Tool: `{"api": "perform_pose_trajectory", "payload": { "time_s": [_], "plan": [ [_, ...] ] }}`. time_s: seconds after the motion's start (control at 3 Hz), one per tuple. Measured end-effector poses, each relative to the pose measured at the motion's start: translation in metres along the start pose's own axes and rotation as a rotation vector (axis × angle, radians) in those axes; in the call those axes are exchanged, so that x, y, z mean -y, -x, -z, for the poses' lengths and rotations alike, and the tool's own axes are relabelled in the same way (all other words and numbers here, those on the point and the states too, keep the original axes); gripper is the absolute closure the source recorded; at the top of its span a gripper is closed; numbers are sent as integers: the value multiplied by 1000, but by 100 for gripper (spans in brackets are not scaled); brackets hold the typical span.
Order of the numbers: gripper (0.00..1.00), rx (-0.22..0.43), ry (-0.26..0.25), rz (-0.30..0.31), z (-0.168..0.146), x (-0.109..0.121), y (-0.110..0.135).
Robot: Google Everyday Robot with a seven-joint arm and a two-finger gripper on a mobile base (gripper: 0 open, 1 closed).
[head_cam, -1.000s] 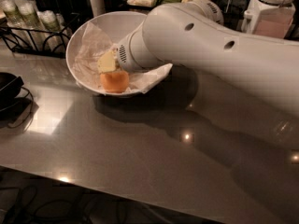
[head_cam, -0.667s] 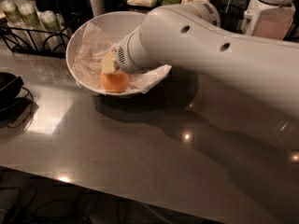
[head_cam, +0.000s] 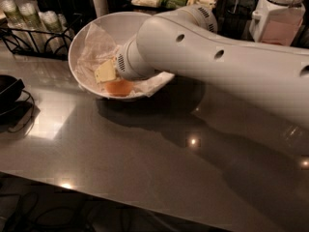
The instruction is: Pick orange from white bowl
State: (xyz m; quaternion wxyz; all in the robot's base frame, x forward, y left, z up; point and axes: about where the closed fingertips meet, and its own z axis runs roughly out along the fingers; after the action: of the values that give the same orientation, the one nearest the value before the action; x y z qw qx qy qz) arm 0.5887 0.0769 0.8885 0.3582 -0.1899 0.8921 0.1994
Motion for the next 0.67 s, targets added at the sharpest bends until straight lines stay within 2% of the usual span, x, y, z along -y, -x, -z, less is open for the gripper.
{"api": "perform_pose_trajectory", "payload": {
  "time_s": [0.67],
  "plan": [
    [34, -39, -7, 8, -17, -2, -9]
  ]
}}
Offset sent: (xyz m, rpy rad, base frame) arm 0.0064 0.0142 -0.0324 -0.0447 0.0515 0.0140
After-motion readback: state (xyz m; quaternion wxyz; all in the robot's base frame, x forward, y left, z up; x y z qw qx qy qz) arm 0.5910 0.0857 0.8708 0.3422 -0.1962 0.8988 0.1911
